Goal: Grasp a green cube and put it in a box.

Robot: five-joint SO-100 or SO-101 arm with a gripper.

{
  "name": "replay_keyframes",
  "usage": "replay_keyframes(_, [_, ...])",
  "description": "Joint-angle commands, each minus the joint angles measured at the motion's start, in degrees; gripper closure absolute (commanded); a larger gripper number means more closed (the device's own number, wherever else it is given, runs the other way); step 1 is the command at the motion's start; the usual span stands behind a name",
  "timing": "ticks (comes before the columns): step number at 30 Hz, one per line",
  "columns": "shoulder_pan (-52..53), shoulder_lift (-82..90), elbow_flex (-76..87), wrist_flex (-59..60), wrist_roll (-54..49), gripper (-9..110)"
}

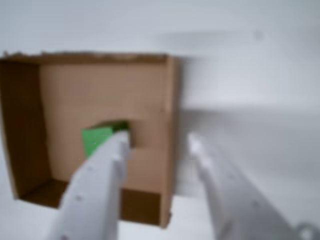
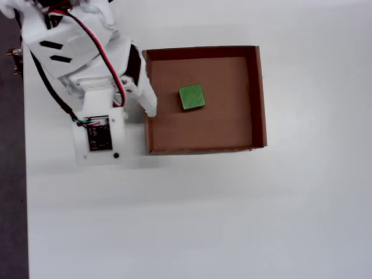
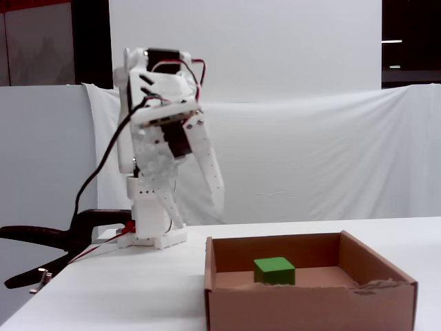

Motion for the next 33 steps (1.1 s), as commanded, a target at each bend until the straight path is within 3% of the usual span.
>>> replay_keyframes(1, [1.3, 5.4, 2.5, -1.2, -2.7, 91])
replay_keyframes(11, [6.2, 15.0, 15.4, -1.1, -9.9, 91])
replay_keyframes(33, [6.6, 41.7, 38.7, 4.7, -12.2, 91])
